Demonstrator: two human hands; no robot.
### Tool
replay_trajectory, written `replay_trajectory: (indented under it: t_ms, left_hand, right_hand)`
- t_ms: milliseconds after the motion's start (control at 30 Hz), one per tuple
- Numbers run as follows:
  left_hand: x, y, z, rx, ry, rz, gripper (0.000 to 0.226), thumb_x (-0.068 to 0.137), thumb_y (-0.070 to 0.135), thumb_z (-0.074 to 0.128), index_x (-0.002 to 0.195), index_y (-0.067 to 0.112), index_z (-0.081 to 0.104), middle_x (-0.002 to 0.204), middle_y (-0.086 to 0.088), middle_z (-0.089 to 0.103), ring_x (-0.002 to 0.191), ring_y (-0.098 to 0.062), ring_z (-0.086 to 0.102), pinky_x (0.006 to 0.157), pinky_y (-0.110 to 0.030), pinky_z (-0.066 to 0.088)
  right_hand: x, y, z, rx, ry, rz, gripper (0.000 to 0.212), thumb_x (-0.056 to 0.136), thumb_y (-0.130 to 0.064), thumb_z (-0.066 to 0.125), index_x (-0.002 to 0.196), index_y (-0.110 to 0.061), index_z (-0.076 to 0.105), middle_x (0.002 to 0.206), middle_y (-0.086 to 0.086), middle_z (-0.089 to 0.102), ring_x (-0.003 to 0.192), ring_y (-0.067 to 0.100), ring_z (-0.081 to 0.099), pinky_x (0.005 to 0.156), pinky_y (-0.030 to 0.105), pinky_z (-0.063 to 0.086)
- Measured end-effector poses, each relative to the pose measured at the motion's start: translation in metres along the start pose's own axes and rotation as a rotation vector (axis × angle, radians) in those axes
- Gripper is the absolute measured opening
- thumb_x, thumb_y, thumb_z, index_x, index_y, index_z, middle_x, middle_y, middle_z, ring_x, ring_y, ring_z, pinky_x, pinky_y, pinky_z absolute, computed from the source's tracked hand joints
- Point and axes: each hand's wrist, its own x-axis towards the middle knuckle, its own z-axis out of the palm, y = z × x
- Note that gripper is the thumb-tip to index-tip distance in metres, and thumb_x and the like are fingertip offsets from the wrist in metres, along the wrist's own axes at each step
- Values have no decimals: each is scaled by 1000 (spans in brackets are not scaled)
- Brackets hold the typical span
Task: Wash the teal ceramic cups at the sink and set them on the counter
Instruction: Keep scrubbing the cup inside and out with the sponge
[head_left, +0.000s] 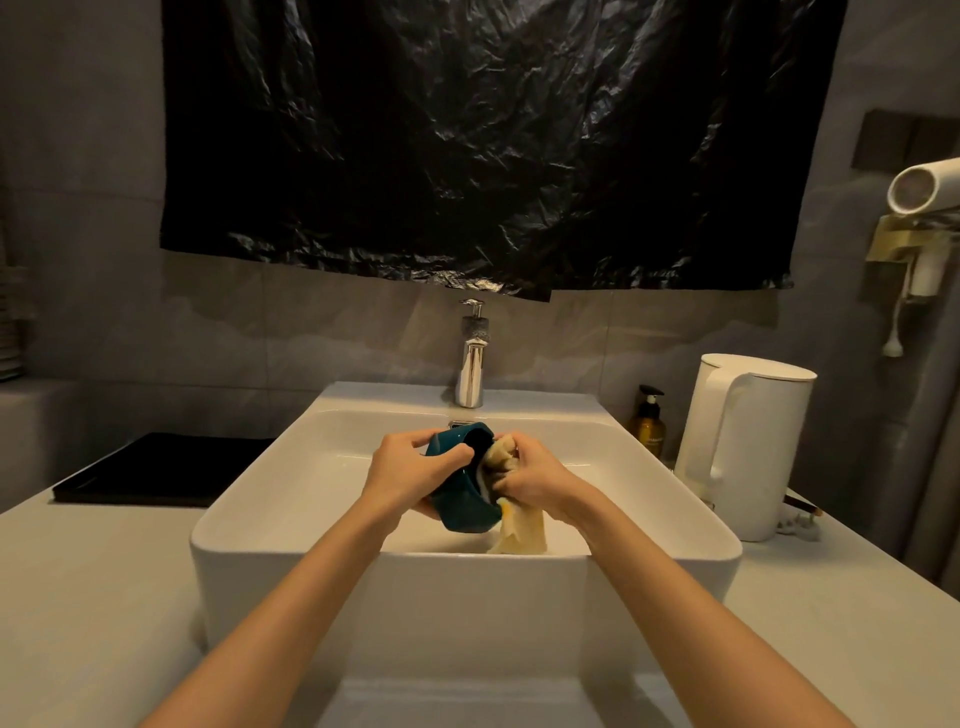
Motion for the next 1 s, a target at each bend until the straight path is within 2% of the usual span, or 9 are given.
replay_trajectory:
  t_ms: [100,167,267,400,500,600,700,800,1000]
  left_hand:
    - [0,-1,1,37,-39,-8,34,83,24,70,114,17,58,101,-6,63,85,-22,62,55,-31,57]
    - [0,0,0,12,-52,-27,30,84,26,68,111,15,60,92,-6,65,78,-20,63,53,-31,57]
    - [2,1,-1,-5,-36,-44,33,83,27,69,112,12,62,91,-8,65,75,-20,64,50,-31,58]
    - [1,0,-2,-51,4,-82,41,83,29,68,118,9,60,97,-12,64,77,-23,64,53,-32,58]
    - [2,1,-3,-80,0,-100,41,84,30,67,119,10,60,95,-11,64,78,-23,64,56,-33,58]
    - [2,1,-1,-50,-17,-101,41,84,31,67,119,11,59,94,-9,63,77,-21,63,56,-31,58]
    - [2,0,-1,-17,-14,-90,44,84,31,68,121,12,57,99,-10,63,81,-23,63,53,-30,57]
    - [2,-2,-1,-13,-4,-82,45,84,32,68,122,11,57,100,-9,62,78,-20,62,52,-28,56]
    - [1,-2,2,15,-59,-51,31,84,29,68,109,17,56,87,-5,62,70,-15,61,47,-26,55]
  right_hand:
    - [-5,-2,0,-109,162,-103,22,86,-1,63,94,-21,61,96,2,62,94,20,61,77,27,53]
    - [-7,-2,0,-195,205,-169,26,89,-1,56,103,-19,68,102,2,65,96,19,61,80,28,53]
    - [-11,-3,1,-123,87,-137,38,89,7,47,119,-14,59,114,5,59,100,15,54,82,23,48]
    - [-13,-12,-3,106,-107,-60,34,85,9,54,94,-23,49,99,4,57,93,16,57,80,26,53]
    - [-12,-16,-9,285,-239,-28,32,84,-22,65,113,-22,53,111,10,61,104,24,60,89,34,54]
    - [-11,-14,-9,367,-267,69,35,94,-50,45,119,-26,51,118,5,58,107,21,58,85,27,53]
    - [-8,-9,-7,298,-201,19,15,100,-22,46,113,-25,52,114,10,60,100,21,60,82,29,55]
    - [-8,-8,-6,171,-211,20,35,91,3,53,115,-22,48,110,7,58,102,23,59,80,29,54]
    - [-2,4,0,-59,34,-28,19,92,-4,56,105,-17,59,107,9,63,98,21,61,85,31,53]
